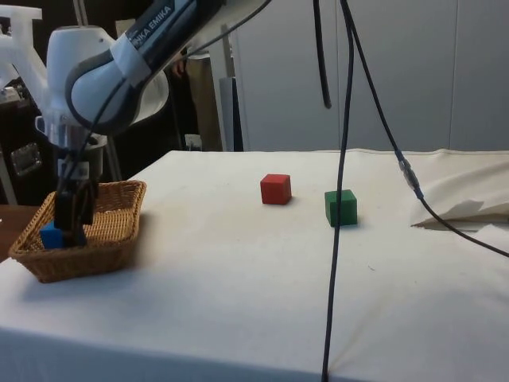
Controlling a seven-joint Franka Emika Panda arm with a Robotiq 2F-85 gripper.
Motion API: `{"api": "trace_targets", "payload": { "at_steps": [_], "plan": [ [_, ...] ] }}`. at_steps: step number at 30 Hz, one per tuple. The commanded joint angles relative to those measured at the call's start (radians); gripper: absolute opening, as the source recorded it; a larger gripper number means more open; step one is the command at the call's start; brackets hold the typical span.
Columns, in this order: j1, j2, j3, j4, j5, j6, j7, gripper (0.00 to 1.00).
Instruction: Pick up the blue cube and place it into the basket.
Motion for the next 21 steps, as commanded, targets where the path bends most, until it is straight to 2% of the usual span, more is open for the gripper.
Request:
{"api": "trace_targets", "payload": {
  "at_steps": [1, 5, 8, 10, 15, 16, 21],
  "plan": [
    [0.004, -0.009, -0.004, 0.004, -0.002, -0.013, 0.007, 1.0],
    [0.007, -0.032, -0.003, 0.01, -0.001, -0.037, 0.018, 1.0],
    [0.004, -0.038, 0.001, 0.016, 0.0, -0.049, 0.016, 1.0],
    [0.008, -0.057, -0.003, 0.007, -0.001, -0.058, 0.029, 1.0],
    [0.007, -0.101, -0.003, -0.014, -0.001, -0.082, 0.046, 1.0],
    [0.005, -0.091, 0.001, -0.003, 0.0, -0.086, 0.04, 1.0],
    [0.007, -0.156, -0.003, -0.058, -0.001, -0.093, 0.063, 1.0]
  ]
}}
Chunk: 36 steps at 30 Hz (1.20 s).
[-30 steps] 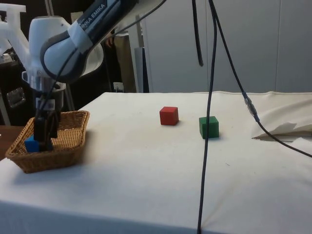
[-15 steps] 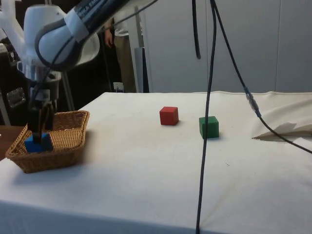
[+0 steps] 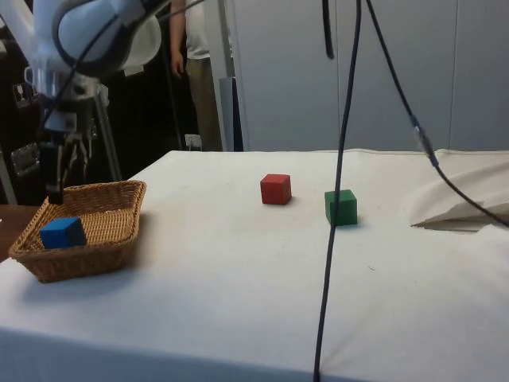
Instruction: Pick up the blue cube and place it into the basket.
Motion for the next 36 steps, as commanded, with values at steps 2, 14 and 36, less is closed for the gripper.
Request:
{"api": "trace_targets", "payload": {
  "at_steps": [2, 14, 36],
  "plan": [
    [0.002, -0.034, -0.004, -0.029, -0.001, -0.002, 0.015, 1.0],
    [-0.002, -0.126, -0.004, -0.097, -0.001, -0.013, 0.042, 1.0],
    [-0.027, -0.315, -0.001, -0.286, 0.002, 0.014, 0.029, 1.0]
  ]
}}
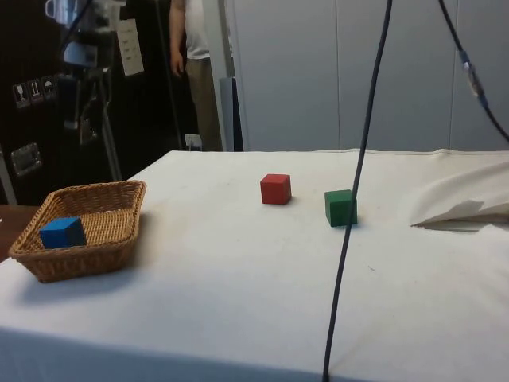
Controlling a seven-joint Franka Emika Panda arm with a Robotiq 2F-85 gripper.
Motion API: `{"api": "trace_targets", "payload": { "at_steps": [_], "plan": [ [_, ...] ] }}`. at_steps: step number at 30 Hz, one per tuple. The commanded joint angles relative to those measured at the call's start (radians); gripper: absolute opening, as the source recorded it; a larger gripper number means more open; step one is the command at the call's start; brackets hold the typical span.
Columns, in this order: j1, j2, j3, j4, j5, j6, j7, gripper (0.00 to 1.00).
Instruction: Pick up the blue cube and place it into the basket.
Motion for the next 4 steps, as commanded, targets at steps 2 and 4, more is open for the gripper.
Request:
{"api": "trace_targets", "payload": {
  "at_steps": [2, 4],
  "plan": [
    [-0.001, -0.009, 0.0, -0.01, 0.0, 0.004, 0.0, 1.0],
    [-0.003, -0.032, 0.002, -0.045, 0.003, 0.037, -0.003, 1.0]
  ]
}}
